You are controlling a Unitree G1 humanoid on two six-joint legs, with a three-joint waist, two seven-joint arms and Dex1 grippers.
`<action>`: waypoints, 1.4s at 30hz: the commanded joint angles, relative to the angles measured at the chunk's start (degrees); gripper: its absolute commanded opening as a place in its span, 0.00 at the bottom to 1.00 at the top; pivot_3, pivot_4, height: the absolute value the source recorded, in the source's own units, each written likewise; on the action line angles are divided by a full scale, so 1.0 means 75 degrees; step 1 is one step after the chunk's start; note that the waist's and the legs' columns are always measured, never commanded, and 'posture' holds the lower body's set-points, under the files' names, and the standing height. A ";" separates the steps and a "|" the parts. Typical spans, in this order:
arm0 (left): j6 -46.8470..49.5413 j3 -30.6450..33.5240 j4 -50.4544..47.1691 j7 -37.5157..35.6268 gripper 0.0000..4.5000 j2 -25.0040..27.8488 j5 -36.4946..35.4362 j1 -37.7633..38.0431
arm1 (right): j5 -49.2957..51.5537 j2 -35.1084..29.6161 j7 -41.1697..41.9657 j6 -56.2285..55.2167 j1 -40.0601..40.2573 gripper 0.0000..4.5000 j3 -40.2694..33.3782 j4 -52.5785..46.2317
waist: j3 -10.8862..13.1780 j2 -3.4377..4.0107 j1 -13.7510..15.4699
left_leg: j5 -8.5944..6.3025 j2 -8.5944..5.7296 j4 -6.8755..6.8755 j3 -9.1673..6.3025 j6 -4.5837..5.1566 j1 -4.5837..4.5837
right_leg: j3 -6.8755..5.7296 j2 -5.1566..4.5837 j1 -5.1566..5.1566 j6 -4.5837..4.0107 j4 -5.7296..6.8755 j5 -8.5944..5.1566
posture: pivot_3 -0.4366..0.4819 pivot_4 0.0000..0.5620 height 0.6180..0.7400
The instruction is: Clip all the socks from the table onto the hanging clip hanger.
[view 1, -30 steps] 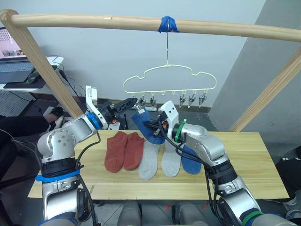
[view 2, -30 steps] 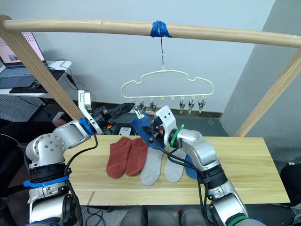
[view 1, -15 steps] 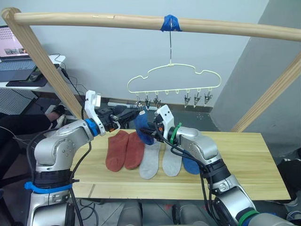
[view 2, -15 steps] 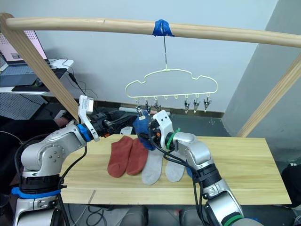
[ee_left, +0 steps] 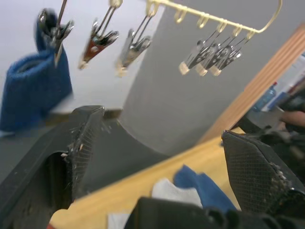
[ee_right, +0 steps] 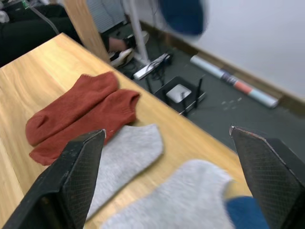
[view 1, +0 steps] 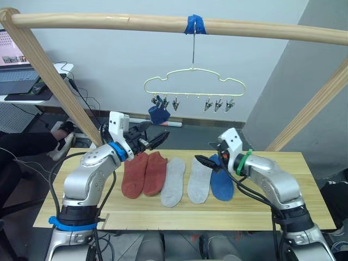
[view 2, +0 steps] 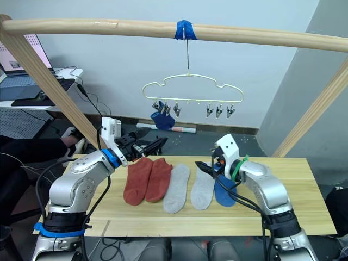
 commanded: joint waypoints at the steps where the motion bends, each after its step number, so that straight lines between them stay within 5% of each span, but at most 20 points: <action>1: -0.0979 -0.0093 0.0265 0.0149 0.87 -0.0362 0.0452 -0.0178 | 0.0485 0.0030 -0.0094 0.0020 0.0070 0.99 -0.0474 -0.0961 | 0.0000 0.0000 0.0004 | 0.0000 -0.0001 0.0004 0.0000 0.0000 0.0000 | 0.0000 0.0000 0.0001 0.0000 0.0002 0.0000 | 0.48 0.22 1.00; 5: -0.1734 -0.0295 0.0738 0.0407 0.63 -0.0644 0.1080 -0.0366 | 0.0737 -0.0012 0.0006 -0.0160 0.0313 0.99 -0.0611 -0.1459 | -0.0002 -0.0002 0.0003 | 0.0000 -0.0004 0.0011 -0.0001 0.0000 0.0000 | 0.0000 0.0000 0.0005 -0.0003 0.0000 0.0002 | 0.47 0.21 1.00; 19: -0.3699 -0.0381 0.2739 0.1116 0.63 -0.1509 0.2090 -0.1293 | 0.1381 0.0064 0.0272 -0.1052 0.0086 0.99 -0.0749 -0.1532 | -0.0002 -0.0002 -0.0008 | 0.0001 -0.0006 0.0024 -0.0004 0.0001 -0.0003 | -0.0004 0.0002 0.0007 -0.0013 0.0008 0.0010 | 0.46 0.22 1.00; 42: -0.5034 -0.0204 0.5073 0.1357 0.63 -0.1800 0.2318 -0.2422 | 0.1869 -0.0124 0.0000 -0.0961 -0.0177 0.99 -0.0775 -0.1639 | -0.0002 -0.0003 -0.0016 | 0.0001 -0.0007 0.0024 -0.0010 0.0001 -0.0005 | -0.0012 0.0002 0.0010 -0.0016 0.0010 0.0012 | 0.43 0.22 1.00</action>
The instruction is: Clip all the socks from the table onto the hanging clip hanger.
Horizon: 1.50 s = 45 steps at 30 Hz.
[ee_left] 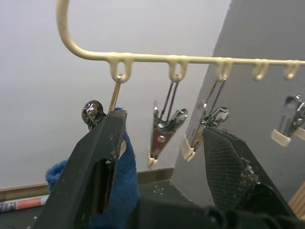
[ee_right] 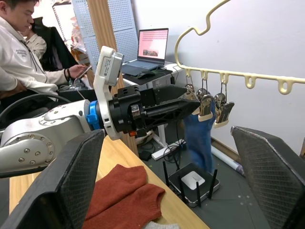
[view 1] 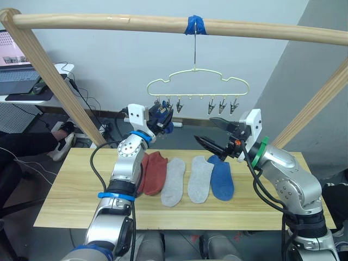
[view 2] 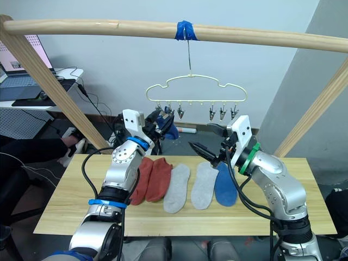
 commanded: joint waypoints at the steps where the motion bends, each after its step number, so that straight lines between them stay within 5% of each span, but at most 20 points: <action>1: -0.0307 0.0072 0.0046 0.0012 0.63 -0.0047 0.0030 -0.0268 | 0.0124 -0.0077 -0.0021 -0.0083 -0.0159 0.99 -0.0138 -0.0305 | 0.0000 0.0000 -0.0003 | 0.0000 0.0000 0.0000 0.0000 0.0000 0.0000 | 0.0000 0.0000 0.0000 0.0000 0.0000 0.0000 | 0.43 0.22 1.00; 12: -0.0459 0.0053 0.0282 0.0046 0.63 -0.0045 0.0066 -0.0414 | 0.0149 -0.0080 -0.0086 -0.0097 -0.0217 0.99 -0.0136 -0.0277 | 0.0000 0.0000 -0.0006 | 0.0000 0.0000 0.0001 -0.0003 0.0000 0.0000 | -0.0004 0.0000 0.0001 -0.0001 0.0002 0.0000 | 0.43 0.22 1.00; 15: -0.0488 0.0037 0.0331 0.0075 0.52 -0.0028 0.0119 -0.0447 | 0.0131 -0.0079 -0.0112 -0.0103 -0.0211 0.99 -0.0121 -0.0291 | 0.0000 0.0000 -0.0007 | 0.0001 0.0000 0.0001 -0.0004 0.0000 0.0000 | -0.0005 0.0000 0.0001 -0.0001 0.0004 0.0000 | 0.43 0.22 1.00; 45: -0.1191 0.0087 0.1531 0.0064 0.48 -0.0083 0.0297 -0.1179 | 0.0199 -0.0066 -0.0179 -0.0079 -0.0312 0.99 -0.0084 -0.0371 | -0.0001 0.0000 -0.0061 | 0.0001 0.0000 0.0006 -0.0014 0.0000 -0.0001 | -0.0017 0.0000 0.0006 -0.0001 0.0008 0.0001 | 0.41 0.22 1.00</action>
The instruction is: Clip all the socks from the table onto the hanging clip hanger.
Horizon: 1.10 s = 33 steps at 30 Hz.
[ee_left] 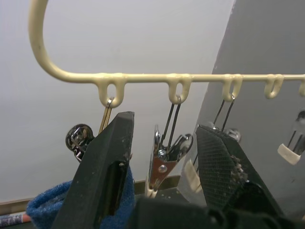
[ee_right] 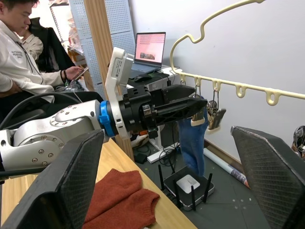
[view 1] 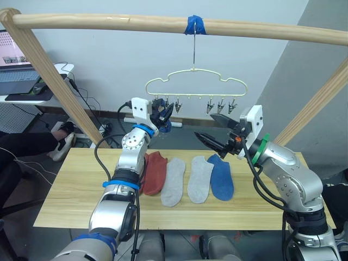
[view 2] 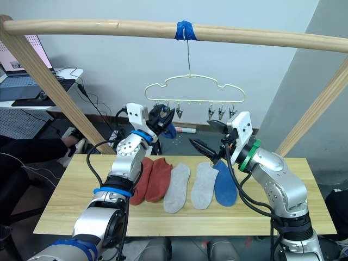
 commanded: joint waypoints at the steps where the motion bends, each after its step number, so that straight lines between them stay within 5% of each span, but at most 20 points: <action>1: -0.0248 0.0029 0.0028 -0.0079 0.44 -0.0004 0.0042 -0.0228 | 0.0168 -0.0007 -0.0014 -0.0074 -0.0112 0.99 -0.0097 -0.0373 | 0.0000 0.0000 -0.0004 | 0.0000 0.0000 0.0000 0.0000 0.0000 0.0000 | 0.0000 0.0000 0.0000 0.0000 0.0001 0.0000 | 0.41 0.22 1.00; 6: -0.0271 0.0026 0.0180 -0.0201 0.14 -0.0009 0.0042 -0.0263 | 0.0171 -0.0006 -0.0016 -0.0072 -0.0118 0.99 -0.0101 -0.0368 | 0.0000 0.0000 -0.0020 | 0.0000 -0.0001 0.0002 -0.0001 0.0000 0.0000 | -0.0001 0.0000 0.0001 0.0000 0.0002 0.0000 | 0.41 0.21 1.00; 10: -0.0286 0.0042 0.0226 -0.0215 0.00 0.0006 0.0045 -0.0286 | 0.0178 0.0004 -0.0016 -0.0076 -0.0109 0.99 -0.0102 -0.0360 | -0.0002 0.0000 -0.0063 | 0.0000 -0.0001 0.0004 -0.0005 0.0000 0.0000 | -0.0004 0.0000 0.0004 0.0000 0.0004 0.0000 | 0.41 0.21 1.00; 16: -0.0009 0.0055 0.0002 -0.0347 0.00 0.0129 -0.0009 -0.0229 | -0.0047 -0.0058 -0.0027 -0.0088 0.0044 0.99 0.0023 -0.0150 | -0.0003 0.0001 -0.0115 | 0.0001 -0.0001 0.0008 -0.0023 0.0000 0.0001 | -0.0022 0.0000 0.0010 0.0000 0.0008 0.0000 | 0.41 0.20 1.00; 20: 0.1169 0.0192 -0.0687 -0.0678 0.00 0.0308 -0.0428 -0.0130 | -0.1322 -0.0562 -0.0192 -0.0309 0.0356 0.99 0.0660 0.0901 | -0.0008 0.0000 -0.0116 | 0.0002 0.0000 0.0011 -0.0054 -0.0001 0.0003 | -0.0054 0.0000 0.0029 0.0000 0.0006 0.0000 | 0.41 0.20 1.00; 27: 0.5669 0.0478 -0.2612 -0.1664 0.00 0.1171 -0.2021 0.0159 | -0.3203 -0.0669 -0.0132 -0.1800 0.0259 0.99 0.1741 0.4419 | -0.0010 0.0008 -0.0176 | 0.0008 -0.0001 0.0011 -0.0068 -0.0004 0.0013 | -0.0067 0.0000 0.0033 0.0000 0.0024 0.0000 | 0.44 0.22 1.00; 33: 0.6883 0.0606 -0.3303 -0.1875 0.00 0.1570 -0.2476 0.0327 | -0.4210 -0.0224 -0.0188 -0.2960 -0.0517 0.99 0.2203 0.6991 | -0.0008 0.0012 -0.0313 | 0.0020 -0.0002 0.0010 -0.0072 -0.0019 0.0038 | -0.0068 0.0000 0.0042 0.0000 0.0066 -0.0001 | 0.45 0.22 1.00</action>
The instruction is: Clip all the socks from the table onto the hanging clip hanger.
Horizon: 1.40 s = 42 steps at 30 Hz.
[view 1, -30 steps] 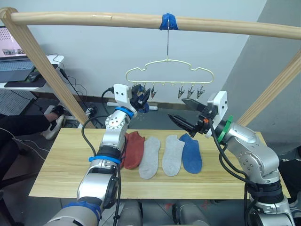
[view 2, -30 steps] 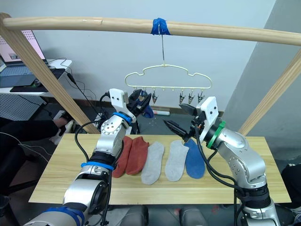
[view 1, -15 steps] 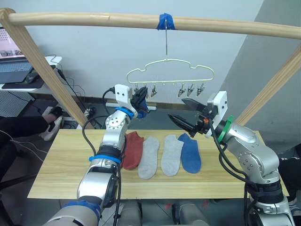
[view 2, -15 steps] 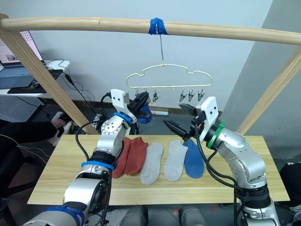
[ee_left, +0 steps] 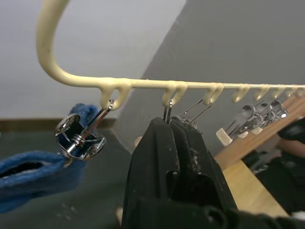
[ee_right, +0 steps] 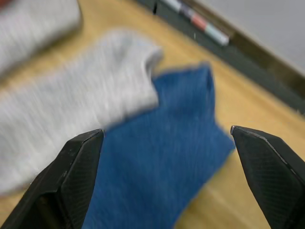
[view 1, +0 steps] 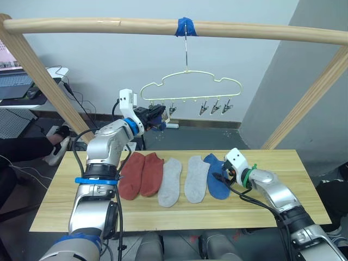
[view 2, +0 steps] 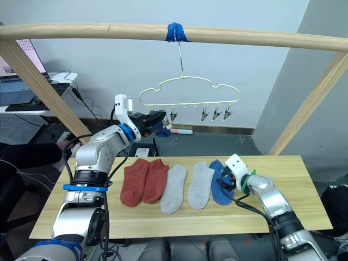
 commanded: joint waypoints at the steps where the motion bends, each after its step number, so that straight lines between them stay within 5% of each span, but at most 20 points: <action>1: 0.0482 0.0076 -0.0470 -0.0023 0.00 0.0102 -0.0181 0.0123 | -0.0634 0.0107 -0.0061 -0.0899 -0.0552 0.99 0.0180 0.1149 | 0.0001 0.0000 -0.0017 | 0.0003 0.0000 0.0000 -0.0001 -0.0003 0.0007 | -0.0001 0.0000 0.0003 0.0001 0.0006 0.0000 | 0.45 0.22 1.00; 7: 0.0866 0.0045 -0.1008 0.0056 0.00 0.0062 -0.0315 0.0416 | -0.0840 0.0388 0.0199 -0.1214 -0.0926 0.99 0.0065 0.2349 | 0.0000 0.0000 -0.0023 | 0.0010 -0.0001 -0.0002 -0.0001 -0.0010 0.0057 | 0.0003 0.0001 0.0034 0.0015 0.0036 -0.0010 | 0.47 0.22 1.00; 9: 0.0941 0.0047 -0.1153 0.0088 0.00 0.0056 -0.0343 0.0489 | -0.0758 0.0462 0.0286 -0.1125 -0.0902 0.91 -0.0040 0.2464 | 0.0000 0.0000 -0.0023 | 0.0012 -0.0001 -0.0002 -0.0001 -0.0012 0.0062 | 0.0005 0.0002 0.0035 0.0017 0.0043 -0.0011 | 0.49 0.22 1.00; 21: 0.1289 0.0127 -0.1478 0.0110 0.00 0.0072 -0.0543 0.0690 | -0.0634 0.0147 0.0712 -0.0950 0.0013 0.01 -0.0539 0.0961 | 0.0000 0.0001 0.0032 | 0.0014 -0.0002 -0.0002 -0.0002 -0.0016 0.0063 | 0.0006 0.0001 0.0037 0.0030 0.0044 -0.0018 | 0.49 0.22 1.00; 26: 0.2133 0.0482 -0.1490 0.0161 0.00 -0.0101 -0.1215 0.0580 | -0.0298 -0.0208 0.0881 -0.0594 0.0682 0.01 -0.0917 -0.0982 | 0.0003 0.0004 0.0026 | 0.0014 -0.0002 -0.0004 0.0000 -0.0016 0.0059 | 0.0008 0.0001 0.0033 0.0032 0.0043 -0.0020 | 0.49 0.23 1.00; 34: 0.3590 0.1519 -0.1021 0.0605 0.00 -0.0312 -0.2462 0.0141 | 0.1237 -0.0178 0.1170 0.1953 0.1348 0.01 -0.1226 -0.5178 | 0.0005 0.0005 0.0000 | 0.0014 0.0003 -0.0005 -0.0006 -0.0016 0.0058 | 0.0007 0.0009 0.0031 0.0035 0.0044 -0.0024 | 0.46 0.22 1.00; 42: 0.3950 0.1789 -0.0935 0.0911 0.00 -0.0482 -0.2878 -0.0031 | 0.2321 0.0915 0.0692 0.3359 0.0628 0.01 -0.1110 -0.5904 | 0.0005 0.0003 0.0004 | 0.0014 0.0002 -0.0005 -0.0008 -0.0017 0.0050 | 0.0005 0.0008 0.0025 0.0035 0.0038 -0.0024 | 0.46 0.22 1.00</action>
